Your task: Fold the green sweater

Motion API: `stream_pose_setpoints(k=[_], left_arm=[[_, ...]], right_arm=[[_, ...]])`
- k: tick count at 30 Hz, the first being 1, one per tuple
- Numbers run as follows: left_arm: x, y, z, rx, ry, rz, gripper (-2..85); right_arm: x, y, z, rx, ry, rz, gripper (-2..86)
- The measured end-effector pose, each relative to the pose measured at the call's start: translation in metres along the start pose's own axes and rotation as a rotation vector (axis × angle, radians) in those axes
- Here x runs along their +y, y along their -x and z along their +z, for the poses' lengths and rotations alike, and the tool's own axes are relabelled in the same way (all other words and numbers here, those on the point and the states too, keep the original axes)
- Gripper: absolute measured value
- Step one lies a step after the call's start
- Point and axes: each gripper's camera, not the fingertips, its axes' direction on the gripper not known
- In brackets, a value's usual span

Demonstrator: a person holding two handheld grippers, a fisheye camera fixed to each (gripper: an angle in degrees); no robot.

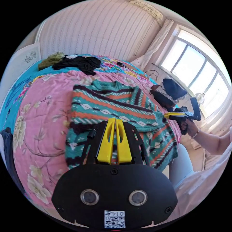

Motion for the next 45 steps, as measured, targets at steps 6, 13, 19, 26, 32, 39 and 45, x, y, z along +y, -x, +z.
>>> stream_pose_setpoints(k=[6, 13, 19, 26, 32, 39, 45], left_arm=[[-0.076, 0.069, 0.015, -0.091, -0.026, -0.120, 7.0], [-0.107, 0.091, 0.095, -0.104, 0.176, -0.181, 9.3], [-0.124, 0.099, 0.073, -0.069, 0.160, -0.163, 4.3], [-0.112, 0.091, -0.020, 0.035, -0.112, -0.098, 4.1], [0.006, 0.076, -0.077, 0.248, -0.127, -0.037, 4.1], [0.150, 0.040, -0.080, 0.151, 0.072, -0.124, 2.6], [0.198, 0.031, -0.106, 0.024, 0.113, -0.212, -0.7]], right_arm=[[-0.101, -0.055, 0.025, 0.073, 0.045, 0.009, 17.3], [-0.121, -0.124, 0.075, -0.091, 0.274, 0.227, 14.9], [-0.111, -0.144, 0.025, -0.186, 0.176, 0.152, 6.1], [-0.078, -0.163, -0.072, -0.375, -0.120, 0.109, 5.9], [0.040, -0.128, -0.112, -0.411, -0.131, -0.228, 6.4], [0.172, -0.084, -0.105, -0.278, 0.012, -0.287, 8.6], [0.228, -0.052, -0.102, -0.115, 0.099, -0.393, 9.7]])
